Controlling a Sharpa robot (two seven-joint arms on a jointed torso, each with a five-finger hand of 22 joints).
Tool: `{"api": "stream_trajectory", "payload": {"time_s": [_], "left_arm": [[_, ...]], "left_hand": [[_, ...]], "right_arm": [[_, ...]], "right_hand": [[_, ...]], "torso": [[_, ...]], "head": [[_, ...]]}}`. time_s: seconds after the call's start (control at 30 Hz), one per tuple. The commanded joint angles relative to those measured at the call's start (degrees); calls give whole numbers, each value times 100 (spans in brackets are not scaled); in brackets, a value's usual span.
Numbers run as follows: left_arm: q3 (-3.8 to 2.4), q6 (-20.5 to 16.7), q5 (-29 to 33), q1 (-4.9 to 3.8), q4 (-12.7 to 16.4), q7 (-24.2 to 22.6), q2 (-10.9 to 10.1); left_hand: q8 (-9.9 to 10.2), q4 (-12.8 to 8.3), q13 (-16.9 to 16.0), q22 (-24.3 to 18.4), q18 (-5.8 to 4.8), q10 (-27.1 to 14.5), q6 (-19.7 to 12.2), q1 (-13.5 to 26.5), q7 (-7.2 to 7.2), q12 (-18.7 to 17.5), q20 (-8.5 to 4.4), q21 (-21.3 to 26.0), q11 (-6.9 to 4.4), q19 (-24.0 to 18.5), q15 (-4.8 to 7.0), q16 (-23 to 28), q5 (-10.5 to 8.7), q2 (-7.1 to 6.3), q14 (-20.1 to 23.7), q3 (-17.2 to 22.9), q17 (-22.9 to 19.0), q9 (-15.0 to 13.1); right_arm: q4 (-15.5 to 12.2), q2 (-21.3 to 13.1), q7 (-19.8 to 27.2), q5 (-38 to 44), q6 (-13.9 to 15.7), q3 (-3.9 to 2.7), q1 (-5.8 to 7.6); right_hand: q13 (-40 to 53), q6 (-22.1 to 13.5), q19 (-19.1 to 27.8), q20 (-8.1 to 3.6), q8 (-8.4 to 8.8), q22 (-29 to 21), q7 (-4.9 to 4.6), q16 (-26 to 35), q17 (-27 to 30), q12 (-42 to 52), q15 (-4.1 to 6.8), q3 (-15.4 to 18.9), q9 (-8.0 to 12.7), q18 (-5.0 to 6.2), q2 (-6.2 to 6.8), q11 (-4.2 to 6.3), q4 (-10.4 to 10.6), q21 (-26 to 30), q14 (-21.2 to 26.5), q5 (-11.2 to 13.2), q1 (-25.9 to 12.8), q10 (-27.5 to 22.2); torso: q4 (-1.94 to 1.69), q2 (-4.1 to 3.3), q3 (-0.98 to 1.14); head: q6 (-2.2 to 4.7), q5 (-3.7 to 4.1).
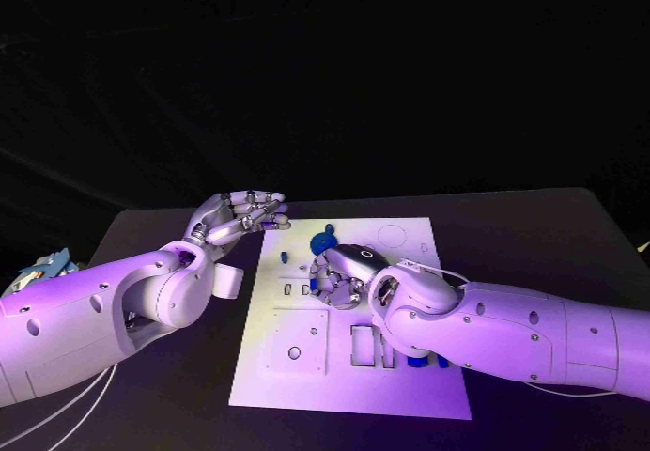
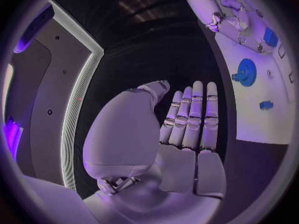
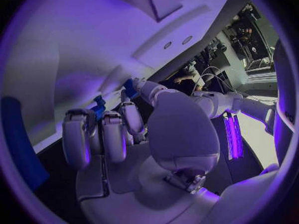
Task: Assemble the parts on the task board
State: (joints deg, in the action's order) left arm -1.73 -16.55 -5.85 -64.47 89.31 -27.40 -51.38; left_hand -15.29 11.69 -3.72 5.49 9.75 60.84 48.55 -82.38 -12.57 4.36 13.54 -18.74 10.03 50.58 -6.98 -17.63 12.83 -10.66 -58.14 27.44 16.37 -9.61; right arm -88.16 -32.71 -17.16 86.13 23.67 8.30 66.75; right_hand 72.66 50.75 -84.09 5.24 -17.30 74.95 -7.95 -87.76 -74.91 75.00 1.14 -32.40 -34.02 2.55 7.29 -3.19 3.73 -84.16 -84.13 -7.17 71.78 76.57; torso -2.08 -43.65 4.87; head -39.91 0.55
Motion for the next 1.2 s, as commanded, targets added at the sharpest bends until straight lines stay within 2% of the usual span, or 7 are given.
{"api": "stream_trajectory", "payload": {"time_s": [0.03,0.73,0.9,1.0,1.1,1.2], "left_arm": [[-3,128,12,-5,6,-4,9],[-3,130,12,-5,1,9,8],[-3,132,12,-5,-1,11,9],[-3,136,12,-5,-2,14,10],[-3,140,12,-5,-2,21,9],[-3,143,12,-5,-3,26,8]], "left_hand": [[26,-12,-8,-7,73,23,-11,68,-100,-28,25,19,5,27,-21,39,-38,-12,2,24,8,-5],[26,-12,-8,-7,73,23,-11,68,-100,-28,25,19,5,27,-21,39,-38,-12,2,24,8,-5],[26,-12,-8,-7,73,23,-11,68,-100,-28,25,19,5,27,-21,39,-38,-12,2,24,8,-5],[30,-19,-7,-12,72,19,-17,79,-102,-37,28,24,8,21,-24,51,-38,-15,10,29,15,-4],[31,-21,-7,-12,72,19,-17,79,-101,-38,28,24,8,22,-24,51,-38,-15,9,30,16,-4],[31,-22,-7,-12,74,19,-17,79,-101,-39,27,23,8,24,-24,52,-38,-14,9,32,17,-4]], "right_arm": [[30,4,-83,33,-156,21,-30],[54,7,-7,-26,-134,21,-31],[59,10,29,-51,-104,21,-31],[63,13,58,-62,-105,21,-31],[69,14,94,-82,-102,21,-31],[75,14,113,-93,-85,21,-31]], "right_hand": [[-23,-50,-76,-1,60,839,-11,3,-827,-41,-30,41,22,-46,54,-5,8,33,-438,37,-51,-44],[-118,-180,-5,39,165,752,-75,35,-749,-139,-77,54,87,-19,162,-62,22,127,-417,59,-117,-155],[-155,-284,15,76,260,727,-125,49,-722,-176,-117,94,142,-11,239,-109,65,161,-410,132,-192,-205],[-165,-335,37,104,327,700,-150,58,-703,-184,-143,209,179,-2,347,-136,114,196,-404,5,-274,-227],[-176,-397,60,123,403,672,-159,69,-679,-192,-159,379,214,9,441,-151,149,237,-397,290,-294,-256],[-186,-412,71,126,422,659,-162,69,-682,-201,-161,424,223,13,461,-154,161,254,-398,332,-293,-271]], "torso": [[0,-1,1],[-1,0,0],[1,1,-2],[2,0,-1],[2,0,-1],[1,-1,0]], "head": [[-5,-3],[-15,-2],[-15,-2],[-15,-3],[-15,-3],[-13,-1]]}}
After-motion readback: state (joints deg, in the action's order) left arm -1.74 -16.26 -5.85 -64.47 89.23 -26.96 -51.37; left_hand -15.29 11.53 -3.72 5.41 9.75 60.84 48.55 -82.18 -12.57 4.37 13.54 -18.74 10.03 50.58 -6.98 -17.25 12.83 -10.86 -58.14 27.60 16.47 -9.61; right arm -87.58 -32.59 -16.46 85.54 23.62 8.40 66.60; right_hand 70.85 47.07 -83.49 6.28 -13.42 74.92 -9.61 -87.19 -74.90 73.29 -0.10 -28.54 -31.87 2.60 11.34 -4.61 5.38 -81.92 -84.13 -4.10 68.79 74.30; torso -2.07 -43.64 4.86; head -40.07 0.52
